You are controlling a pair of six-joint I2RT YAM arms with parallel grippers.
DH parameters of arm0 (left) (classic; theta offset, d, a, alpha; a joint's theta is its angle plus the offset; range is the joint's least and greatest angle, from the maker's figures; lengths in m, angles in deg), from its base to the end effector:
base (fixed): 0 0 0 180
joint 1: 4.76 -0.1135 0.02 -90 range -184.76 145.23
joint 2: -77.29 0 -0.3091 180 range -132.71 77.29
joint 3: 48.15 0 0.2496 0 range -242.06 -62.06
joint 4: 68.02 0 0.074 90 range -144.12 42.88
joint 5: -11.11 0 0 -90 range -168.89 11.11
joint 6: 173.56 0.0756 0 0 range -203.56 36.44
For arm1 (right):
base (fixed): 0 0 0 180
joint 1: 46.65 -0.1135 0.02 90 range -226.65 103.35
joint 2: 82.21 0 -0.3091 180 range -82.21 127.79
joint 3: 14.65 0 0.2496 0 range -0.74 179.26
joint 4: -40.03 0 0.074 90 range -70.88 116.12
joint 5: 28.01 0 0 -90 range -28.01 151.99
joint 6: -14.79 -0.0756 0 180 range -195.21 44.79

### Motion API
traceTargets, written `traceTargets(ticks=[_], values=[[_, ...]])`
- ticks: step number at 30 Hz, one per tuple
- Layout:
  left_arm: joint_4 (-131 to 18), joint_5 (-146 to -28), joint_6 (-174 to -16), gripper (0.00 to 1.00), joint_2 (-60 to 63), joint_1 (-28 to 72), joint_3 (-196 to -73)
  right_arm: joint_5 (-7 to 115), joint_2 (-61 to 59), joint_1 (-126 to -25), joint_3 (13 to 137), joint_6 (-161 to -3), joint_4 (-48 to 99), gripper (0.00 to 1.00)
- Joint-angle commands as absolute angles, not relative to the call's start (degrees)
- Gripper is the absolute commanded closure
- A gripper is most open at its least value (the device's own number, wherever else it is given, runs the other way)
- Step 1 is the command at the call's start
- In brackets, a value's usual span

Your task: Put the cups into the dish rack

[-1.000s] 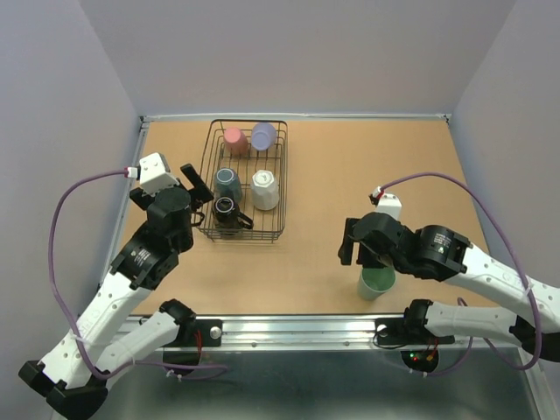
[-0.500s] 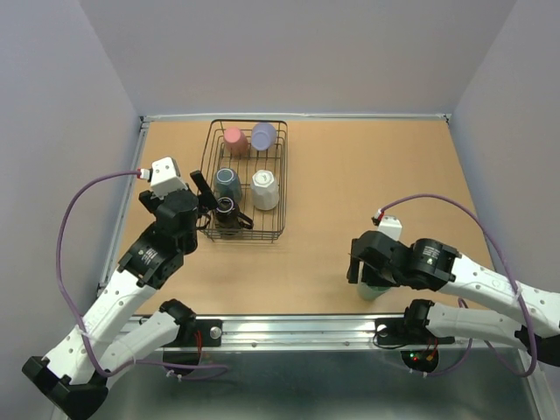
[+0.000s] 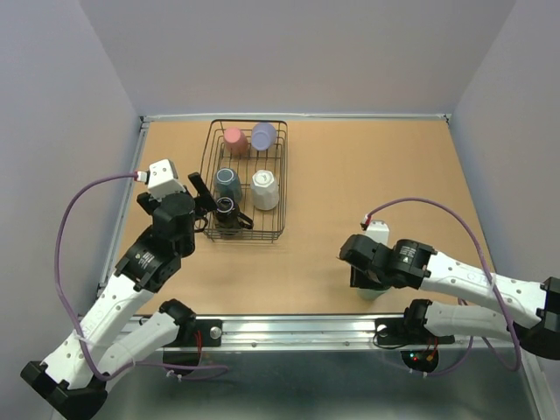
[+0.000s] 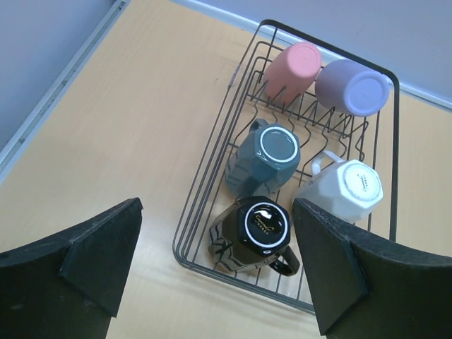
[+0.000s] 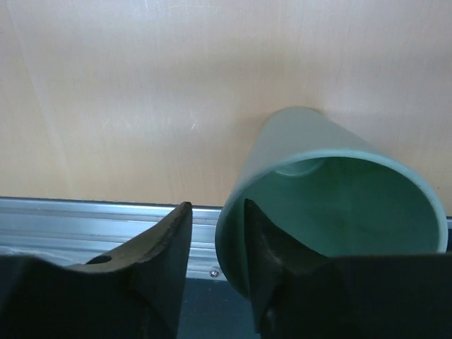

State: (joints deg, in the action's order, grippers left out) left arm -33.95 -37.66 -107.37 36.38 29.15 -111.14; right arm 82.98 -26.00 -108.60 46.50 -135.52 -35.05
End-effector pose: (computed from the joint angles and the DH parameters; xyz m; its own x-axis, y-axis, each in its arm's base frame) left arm 0.1487 -0.0399 0.3826 -0.1111 -0.2911 -0.9502 -0.1753 0.9469 -0.2696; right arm 0.0925 0.1160 0.2559 -0.8852 0.0636 -0.4609 0.0044 0.9917 0.1283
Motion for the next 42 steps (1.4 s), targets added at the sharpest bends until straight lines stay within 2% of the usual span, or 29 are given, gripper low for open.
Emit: traceTargets(ticks=[1,4,5,7,15,20,26,32,35,39,42], values=[[-34.8,-37.1,-106.7,0.01,38.0,28.9,-110.1,85.0,-24.3,-108.7,46.0,-134.7,-33.5,0.69],[-34.7,-37.3,-106.7,0.01,38.5,28.9,-110.0,85.8,-22.7,-108.8,46.6,-134.1,-33.5,0.80],[-34.9,-37.4,-106.6,0.01,38.7,28.8,-109.9,86.3,-21.9,-108.8,47.2,-133.8,-33.4,0.90],[-35.1,-37.3,-106.4,0.01,39.0,28.8,-109.8,87.0,-19.4,-108.8,48.2,-133.3,-33.3,0.99],[-35.3,-37.9,-106.1,0.02,39.1,28.9,-109.6,95.3,-15.1,-108.8,58.7,-131.1,-32.7,1.00],[-40.7,-45.2,-102.4,0.08,42.8,28.9,-107.9,107.1,-14.0,-108.6,65.1,-129.9,-30.9,1.00],[-46.9,-46.9,-100.3,0.08,49.6,28.9,-103.7,109.4,-15.1,-108.0,66.7,-119.2,-15.4,1.00],[-51.3,-50.9,-100.6,0.10,51.3,28.9,-101.1,94.4,-18.2,-96.8,69.6,-104.6,3.3,1.00],[-48.9,-51.4,-100.5,0.05,50.0,28.9,-102.9,85.7,-21.0,-93.5,68.7,-100.4,13.9,1.00],[-48.9,-53.8,-100.7,0.03,49.8,29.0,-104.3,78.9,-20.8,-91.0,68.5,-102.7,22.1,1.00],[-54.1,-62.8,-101.2,0.02,51.2,28.9,-102.9,66.2,-20.6,-87.4,64.8,-106.4,29.5,1.00]])
